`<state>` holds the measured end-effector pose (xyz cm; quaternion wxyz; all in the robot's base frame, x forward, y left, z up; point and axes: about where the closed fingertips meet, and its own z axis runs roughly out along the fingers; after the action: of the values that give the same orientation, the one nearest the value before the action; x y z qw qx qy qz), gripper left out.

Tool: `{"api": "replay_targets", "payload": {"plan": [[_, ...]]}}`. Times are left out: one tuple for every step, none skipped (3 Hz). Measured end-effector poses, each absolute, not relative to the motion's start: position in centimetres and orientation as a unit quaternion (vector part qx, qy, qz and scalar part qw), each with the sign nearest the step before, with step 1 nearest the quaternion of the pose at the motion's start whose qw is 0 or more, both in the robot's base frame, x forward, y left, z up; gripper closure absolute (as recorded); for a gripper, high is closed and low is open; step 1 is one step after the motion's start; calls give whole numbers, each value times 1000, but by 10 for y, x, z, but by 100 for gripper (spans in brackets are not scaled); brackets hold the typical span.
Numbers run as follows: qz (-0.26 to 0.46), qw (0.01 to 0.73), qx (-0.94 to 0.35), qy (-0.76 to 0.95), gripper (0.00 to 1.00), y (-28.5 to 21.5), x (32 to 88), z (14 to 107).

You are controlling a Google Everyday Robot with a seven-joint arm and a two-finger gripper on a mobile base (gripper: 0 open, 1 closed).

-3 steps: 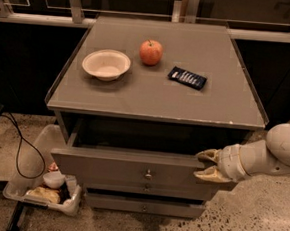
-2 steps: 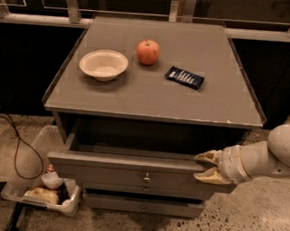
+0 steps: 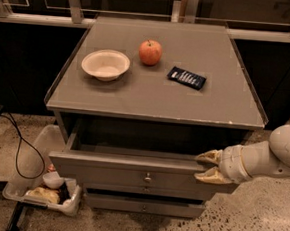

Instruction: Open top drawer

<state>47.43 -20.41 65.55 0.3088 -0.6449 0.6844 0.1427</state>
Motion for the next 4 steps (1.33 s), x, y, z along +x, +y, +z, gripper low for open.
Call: {"api": "replay_targets", "payload": {"plan": [[143, 309, -645, 684, 34, -204, 474, 655], [167, 317, -646, 674, 11, -215, 447, 645], [185, 324, -652, 660, 14, -225, 406, 637], [185, 324, -652, 660, 38, -225, 405, 641]]}}
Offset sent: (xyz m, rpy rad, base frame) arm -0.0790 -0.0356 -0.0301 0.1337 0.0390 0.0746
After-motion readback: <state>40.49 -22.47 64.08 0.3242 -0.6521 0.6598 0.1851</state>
